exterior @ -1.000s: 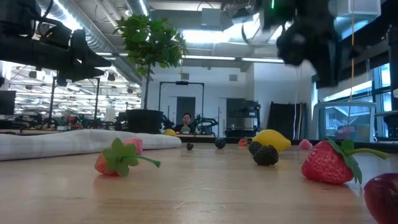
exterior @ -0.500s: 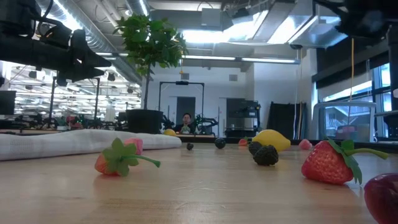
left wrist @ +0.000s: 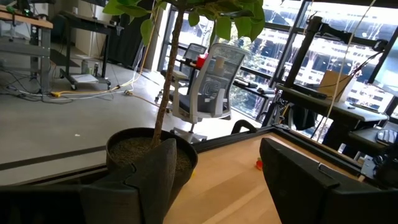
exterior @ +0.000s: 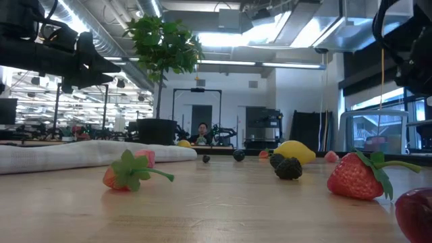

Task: Pick and placing Produce into tupperware
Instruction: Put the black berry into the transparent bin, then put the top right pink peach into the transparent bin

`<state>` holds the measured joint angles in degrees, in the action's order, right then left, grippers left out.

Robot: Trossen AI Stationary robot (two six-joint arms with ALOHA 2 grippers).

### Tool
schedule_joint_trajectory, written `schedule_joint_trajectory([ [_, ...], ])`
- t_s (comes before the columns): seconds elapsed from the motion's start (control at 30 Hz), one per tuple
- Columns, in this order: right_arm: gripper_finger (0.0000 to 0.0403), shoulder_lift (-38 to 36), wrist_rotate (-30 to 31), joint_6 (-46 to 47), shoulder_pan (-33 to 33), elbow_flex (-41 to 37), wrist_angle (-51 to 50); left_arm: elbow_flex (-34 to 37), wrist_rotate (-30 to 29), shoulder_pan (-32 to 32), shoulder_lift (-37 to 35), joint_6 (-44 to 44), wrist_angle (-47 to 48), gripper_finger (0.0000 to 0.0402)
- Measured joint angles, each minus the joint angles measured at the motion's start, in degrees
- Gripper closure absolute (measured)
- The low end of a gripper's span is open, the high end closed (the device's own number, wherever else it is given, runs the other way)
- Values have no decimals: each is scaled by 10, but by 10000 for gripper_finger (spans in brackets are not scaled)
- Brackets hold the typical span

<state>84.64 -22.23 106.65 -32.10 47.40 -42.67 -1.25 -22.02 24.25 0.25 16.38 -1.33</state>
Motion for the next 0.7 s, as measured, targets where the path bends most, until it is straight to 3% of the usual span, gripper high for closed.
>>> schedule_joint_trajectory([
  [0.3,301,0,-4,-7,0,-5,23,0,0,0,0,0,0,176],
  [0.5,237,0,-8,-20,1,-5,30,0,0,0,0,1,0,176],
  [0.7,177,-5,-88,-22,17,6,17,0,0,0,0,1,0,176],
])
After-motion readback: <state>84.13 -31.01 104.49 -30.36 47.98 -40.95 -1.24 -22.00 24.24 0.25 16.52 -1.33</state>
